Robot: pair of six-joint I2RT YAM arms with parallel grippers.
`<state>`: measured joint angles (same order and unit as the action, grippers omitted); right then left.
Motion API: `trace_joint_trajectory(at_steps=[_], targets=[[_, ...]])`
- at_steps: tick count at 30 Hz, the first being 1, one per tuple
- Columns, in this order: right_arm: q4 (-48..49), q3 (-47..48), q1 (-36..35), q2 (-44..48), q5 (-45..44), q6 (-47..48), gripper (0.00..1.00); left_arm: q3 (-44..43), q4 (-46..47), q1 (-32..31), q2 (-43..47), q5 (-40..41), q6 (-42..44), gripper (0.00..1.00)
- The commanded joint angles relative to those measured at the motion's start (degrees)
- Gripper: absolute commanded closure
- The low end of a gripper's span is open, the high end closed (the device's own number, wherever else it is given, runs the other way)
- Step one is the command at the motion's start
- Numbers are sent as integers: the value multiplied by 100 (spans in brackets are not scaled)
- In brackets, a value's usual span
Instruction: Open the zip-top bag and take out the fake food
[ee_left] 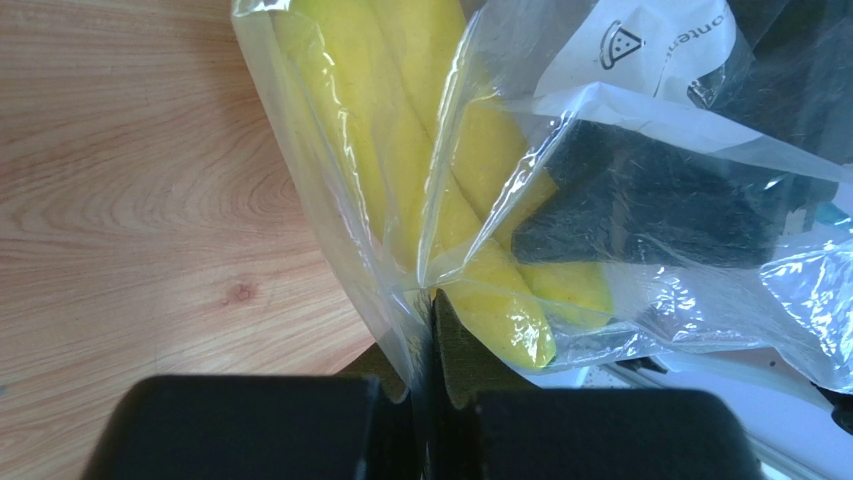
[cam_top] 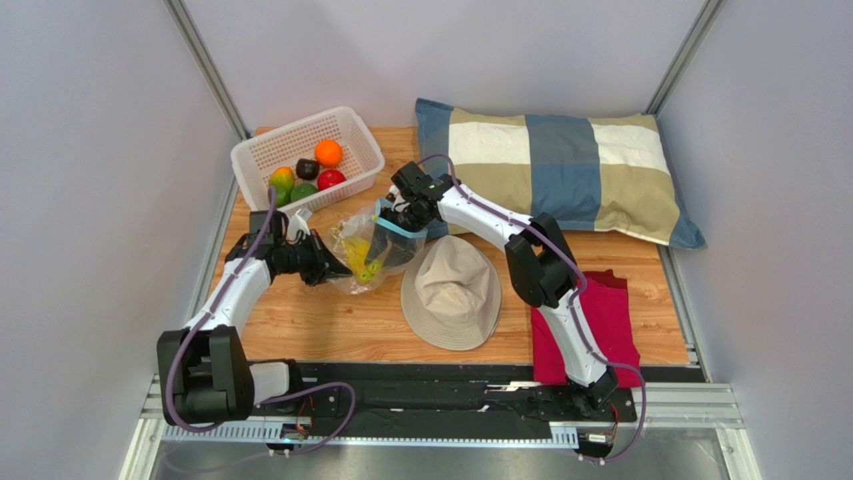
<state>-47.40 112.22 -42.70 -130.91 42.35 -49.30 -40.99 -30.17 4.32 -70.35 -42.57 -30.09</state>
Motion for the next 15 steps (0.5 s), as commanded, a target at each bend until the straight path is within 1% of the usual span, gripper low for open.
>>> trace_joint_trajectory(at_steps=[1,2,3,4,5,6,7,8,9,10,12,13,15], targets=[[11,45,-46,39,81,52,58,4,178,25,30,-24,12,100],[2,54,-37,74,55,35,69,-5,161,25,38,11,-41,100],[2,71,-28,92,-24,26,75,-23,135,17,82,72,-50,100],[2,106,-19,118,-68,34,79,-49,-31,25,126,317,-59,100],[2,176,-2,179,-95,52,87,-110,-146,25,187,493,-67,100],[-6,203,42,206,-104,61,91,-145,-251,25,345,704,-76,100],[2,221,86,241,-95,78,95,-172,-478,17,459,1193,-94,100],[2,238,130,285,-78,96,100,-207,-568,17,556,1450,-172,100],[11,256,208,346,-17,139,100,-216,-647,25,740,1697,-243,100],[-6,282,235,382,19,244,100,-234,-804,25,837,2125,-313,100],[-41,317,332,487,133,359,100,-242,-867,34,1092,2488,-515,100],[-68,326,350,522,177,420,100,-243,-946,34,1189,2829,-577,100],[-313,396,385,558,247,701,100,-286,-990,52,1417,3104,-691,100]])
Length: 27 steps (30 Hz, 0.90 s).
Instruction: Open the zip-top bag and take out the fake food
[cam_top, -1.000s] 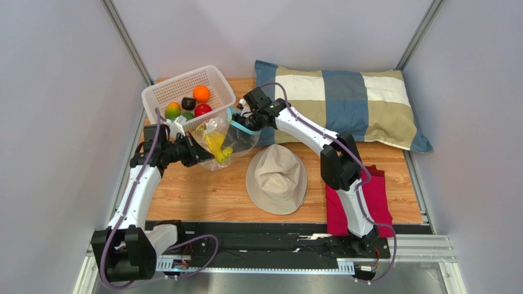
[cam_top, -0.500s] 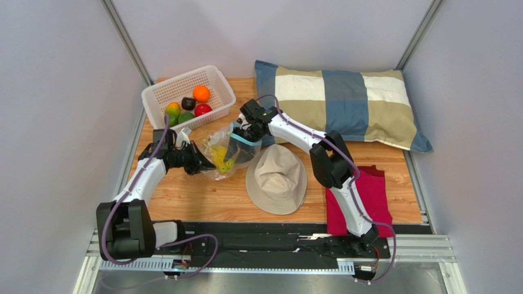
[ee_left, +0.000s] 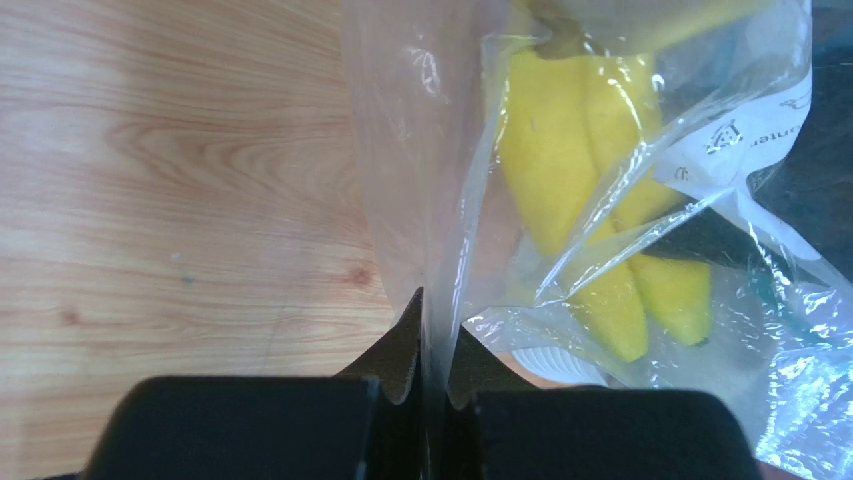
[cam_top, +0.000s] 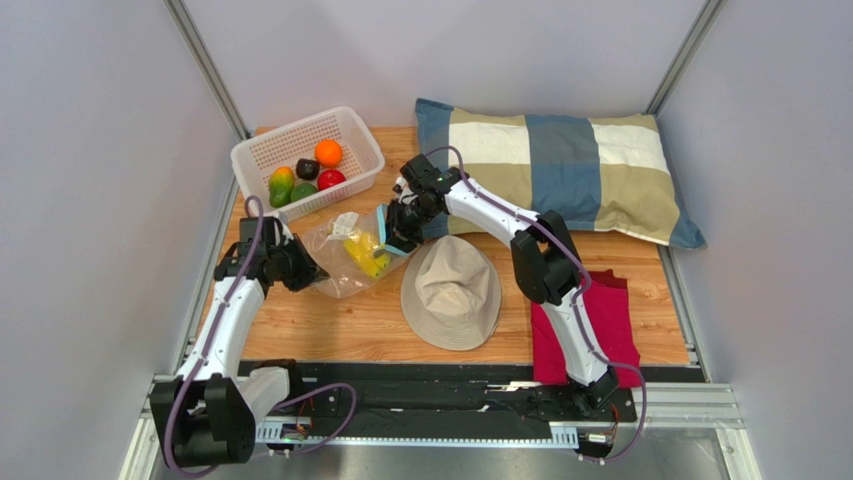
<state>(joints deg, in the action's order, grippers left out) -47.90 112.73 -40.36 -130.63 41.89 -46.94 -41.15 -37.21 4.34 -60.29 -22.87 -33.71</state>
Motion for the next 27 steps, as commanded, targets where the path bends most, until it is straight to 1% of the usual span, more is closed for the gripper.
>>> trace_joint_trajectory(at_steps=[1,2,4,5,6,7,8,9,10,12,15,16,17,18,20,21,24,27], targets=[[-394,381,151,564,267,614,100,-289,-321,58,483,1380,-355,100],[-700,416,151,591,206,920,100,-341,-331,67,553,1504,-373,100],[-1009,513,151,678,-127,1273,100,-411,-331,85,738,1767,-294,100],[-1315,548,151,714,-459,1614,100,-481,-339,85,808,1864,-268,100],[-1449,575,142,758,-654,1757,100,-526,-348,76,904,1961,-224,100],[-1537,584,134,863,-830,1880,100,-561,-392,85,949,2223,-136,100],[-1677,584,116,916,-962,2003,100,-640,-436,85,993,2278,-101,100],[-1748,592,107,960,-1207,2161,100,-675,-506,76,1028,2557,-57,100],[-1827,653,81,995,-1314,2232,100,-719,-498,85,1046,2829,39,100],[-1951,707,-77,1083,-1551,2381,100,-728,-375,85,1125,2998,163,100],[-2100,899,-349,1162,-1903,2479,100,-781,-339,85,1143,3533,243,100],[-2196,978,-419,1145,-2008,2505,100,-781,-331,85,1160,3631,225,100],[-2502,1188,-533,1110,-2314,2505,100,-781,-296,85,1195,3745,208,100],[-2679,1260,-569,1066,-2465,2497,100,-781,-339,85,1195,4042,155,100],[-3013,1174,-613,1109,-2938,2470,100,-851,-532,85,1117,4456,-143,100],[-3102,1094,-605,1214,-3106,2470,100,-869,-724,85,1099,4798,-222,100],[-3260,751,-605,1495,-3608,2628,100,-799,-867,85,1160,5082,-407,100],[-3244,733,-596,1768,-4117,2707,100,-650,-945,85,1222,4899,-705,100]])
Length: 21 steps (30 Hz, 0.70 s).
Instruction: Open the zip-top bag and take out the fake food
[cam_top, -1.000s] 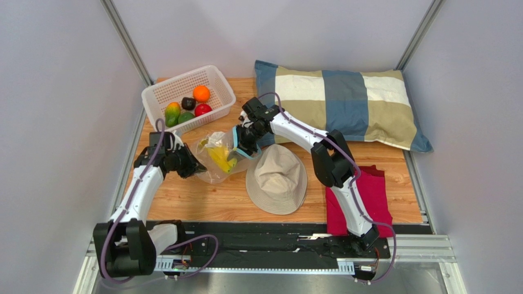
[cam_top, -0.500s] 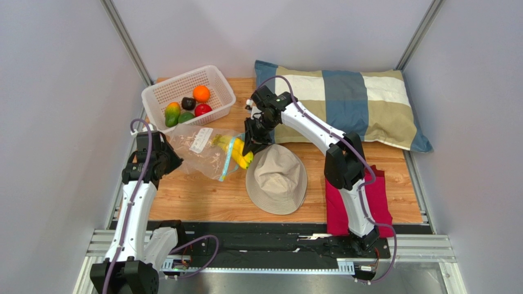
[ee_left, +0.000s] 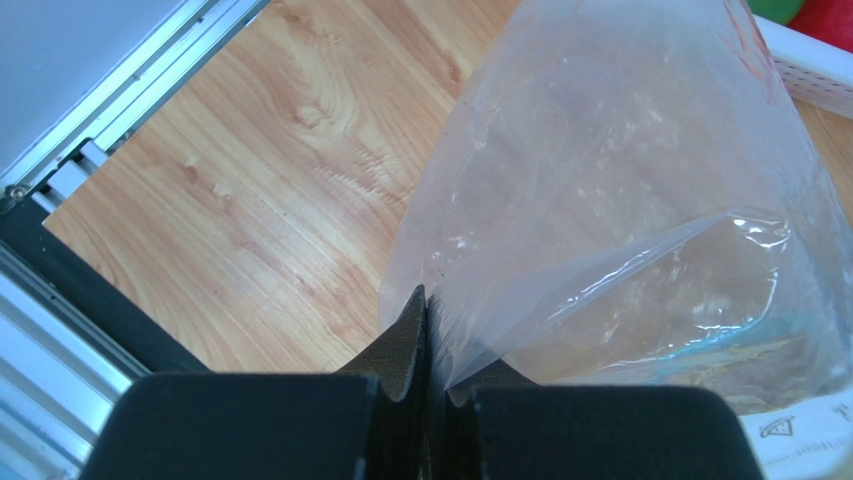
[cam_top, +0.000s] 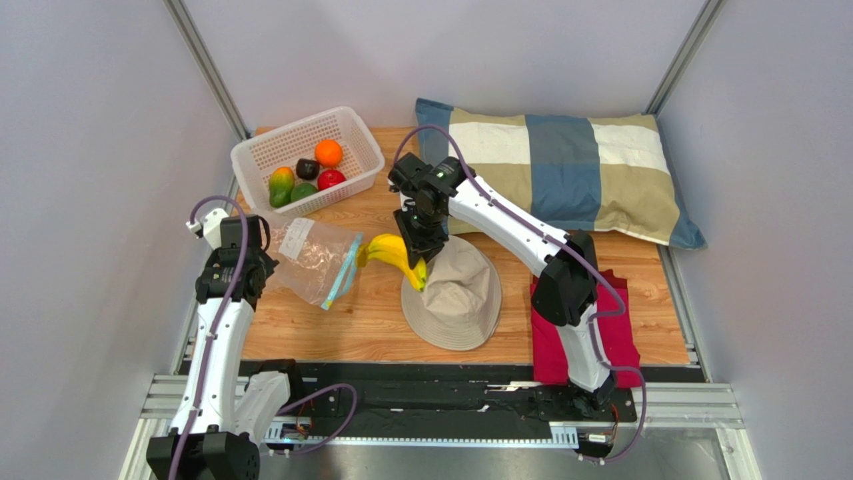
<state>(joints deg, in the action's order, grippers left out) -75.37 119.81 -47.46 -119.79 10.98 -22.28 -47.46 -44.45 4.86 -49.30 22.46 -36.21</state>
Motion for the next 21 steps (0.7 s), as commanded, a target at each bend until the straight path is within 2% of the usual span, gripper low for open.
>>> trace_joint_trajectory(at_steps=[1,4,6,7,10,13,14,18,19,20,21], targets=[[-435,86,123,833,-1219,216,100,130,-248,24,140,286,-553,100],[63,437,255,930,-1687,67,100,473,-284,32,236,-74,-949,97],[617,465,281,1001,-1845,5,100,571,-240,32,254,-380,-985,85],[1482,142,281,1062,-1863,-4,100,589,-223,32,254,-470,-959,71],[2925,-211,281,1142,-2074,-232,100,580,-126,32,254,-646,-801,53],[3579,199,299,555,-2364,-391,100,467,-239,32,219,-524,-721,43],[3704,697,299,362,-2460,-382,100,414,-405,32,184,-471,-712,34],[4705,1650,290,-815,-2609,-146,100,150,-793,32,149,-304,-869,30],[5203,1738,290,-983,-2706,3,100,80,-846,32,149,-303,-966,19],[5434,1904,290,-1116,-2933,74,100,53,-977,32,149,-338,-1046,2],[5637,1949,299,-1369,-3031,110,100,9,-1048,32,140,-373,-1177,2]])
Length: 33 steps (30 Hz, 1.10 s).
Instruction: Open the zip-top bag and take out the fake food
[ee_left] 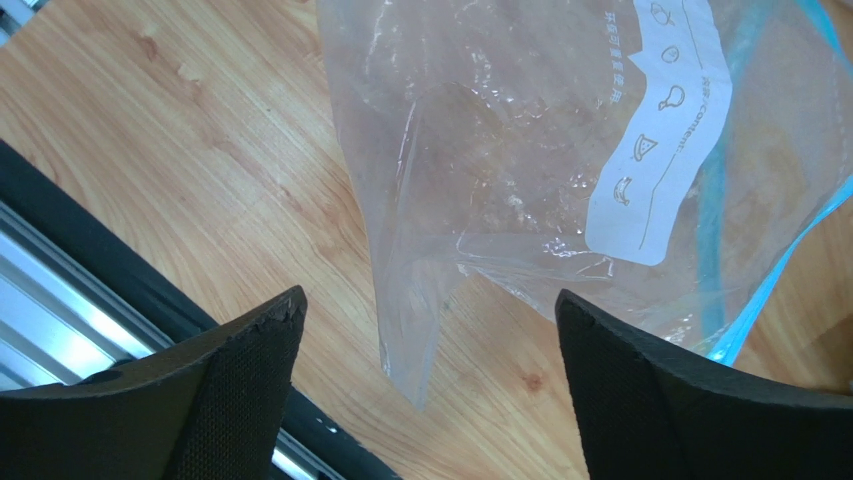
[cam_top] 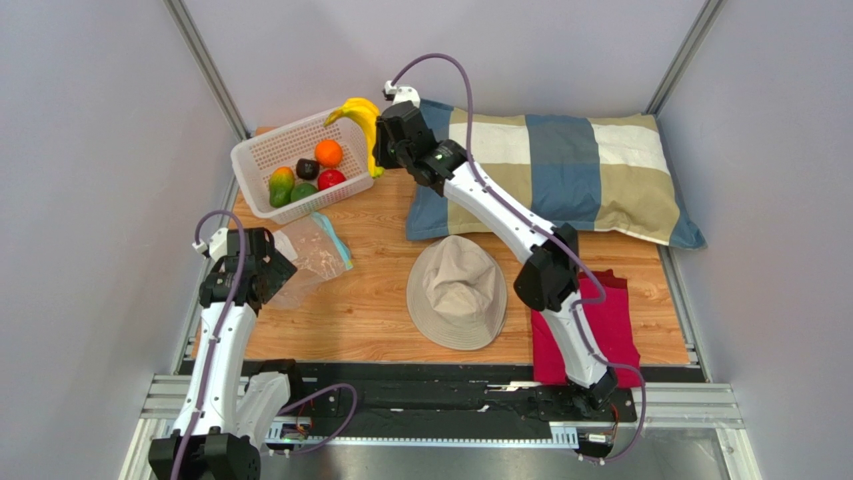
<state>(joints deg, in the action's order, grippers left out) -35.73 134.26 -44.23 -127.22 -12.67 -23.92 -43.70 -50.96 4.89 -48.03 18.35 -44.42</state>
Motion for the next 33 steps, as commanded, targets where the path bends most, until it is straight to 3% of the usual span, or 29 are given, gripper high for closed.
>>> trace_joint_trajectory(at_steps=[1,9,12,13,15,20,22,25,30,33], targets=[[2083,531,2,-742,-676,318,100,-445,-467,30,30,28,-400,1],[2886,927,-25,-1648,-394,836,98,-700,-731,30,347,363,-164,1],[3124,927,-16,-1894,-421,898,88,-937,-705,21,400,275,117,2],[3168,1040,-7,-1973,-438,881,77,-999,-696,30,400,257,197,2],[3168,1199,2,-2236,-430,889,67,-1122,-749,30,435,266,285,2],[3265,1401,-7,-2422,-368,767,20,-1211,-573,30,611,-296,417,4],[3030,1428,-7,-2325,-368,679,12,-1290,-407,21,393,-752,268,5],[2607,1043,-7,-1783,-482,503,9,-1386,-39,-84,146,-1359,145,7],[1685,-152,-7,-534,-509,-217,2,-2070,244,-1190,-232,-1150,118,5],[596,-609,-7,327,-246,-727,0,-2378,499,-1734,-627,-1307,92,2]])
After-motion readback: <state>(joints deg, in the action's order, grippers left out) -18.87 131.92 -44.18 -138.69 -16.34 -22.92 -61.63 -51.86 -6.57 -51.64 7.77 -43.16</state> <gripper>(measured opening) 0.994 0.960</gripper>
